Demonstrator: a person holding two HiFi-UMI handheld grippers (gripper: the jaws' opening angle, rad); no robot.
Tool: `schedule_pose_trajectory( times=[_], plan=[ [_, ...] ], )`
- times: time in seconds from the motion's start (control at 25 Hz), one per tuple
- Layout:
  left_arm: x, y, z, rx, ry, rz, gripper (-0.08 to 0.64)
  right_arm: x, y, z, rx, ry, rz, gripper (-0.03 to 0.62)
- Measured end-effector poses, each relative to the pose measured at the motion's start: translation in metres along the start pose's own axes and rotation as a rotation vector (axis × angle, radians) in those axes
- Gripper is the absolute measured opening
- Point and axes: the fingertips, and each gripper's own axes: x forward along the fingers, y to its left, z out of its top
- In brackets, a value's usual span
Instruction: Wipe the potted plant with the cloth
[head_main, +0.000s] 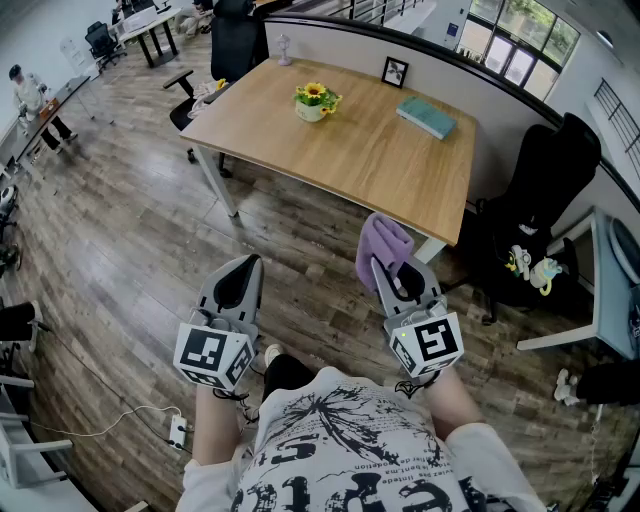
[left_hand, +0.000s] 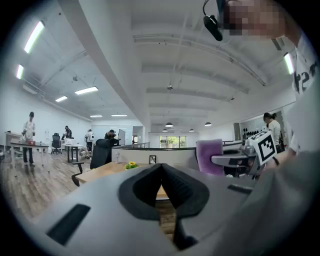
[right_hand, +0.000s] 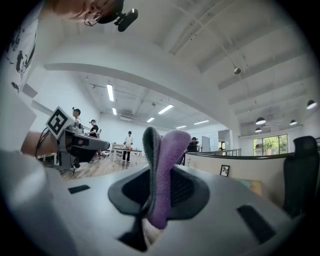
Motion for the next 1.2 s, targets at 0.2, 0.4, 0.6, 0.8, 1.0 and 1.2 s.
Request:
schedule_pose_trajectory(
  times=[0.2, 0.4, 0.6, 0.8, 1.0, 1.2],
  plan=[
    [0.002, 0.006, 0.000, 0.001, 0.001, 0.002, 0.003, 0.005, 0.001, 0.001, 0.001, -0.006, -0.003, 0.066],
    [0.011, 0.008, 0.002, -0.015, 0.005, 0.009, 0.003, 0.010, -0.005, -0.002, 0.019, 0.001, 0.001, 0.067],
    [0.021, 0.002, -0.003, -0.036, 0.014, 0.000, 0.003, 0.012, -0.003, -0.009, 0.016, 0.006, 0.052, 0.069],
    [0.038, 0.018, -0.009, -0.021, 0.039, -0.005, 0.003, 0.038, -0.013, -0.021, 0.028, 0.033, 0.049, 0.071],
    [0.074, 0.078, -0.011, -0.034, 0.042, -0.006, 0.003, 0.107, -0.028, -0.026, 0.063, 0.052, 0.026, 0.071],
    [0.117, 0.156, -0.012, -0.035, 0.048, -0.044, 0.003, 0.190, -0.029, -0.022, 0.058, 0.060, -0.030, 0.072]
  ],
)
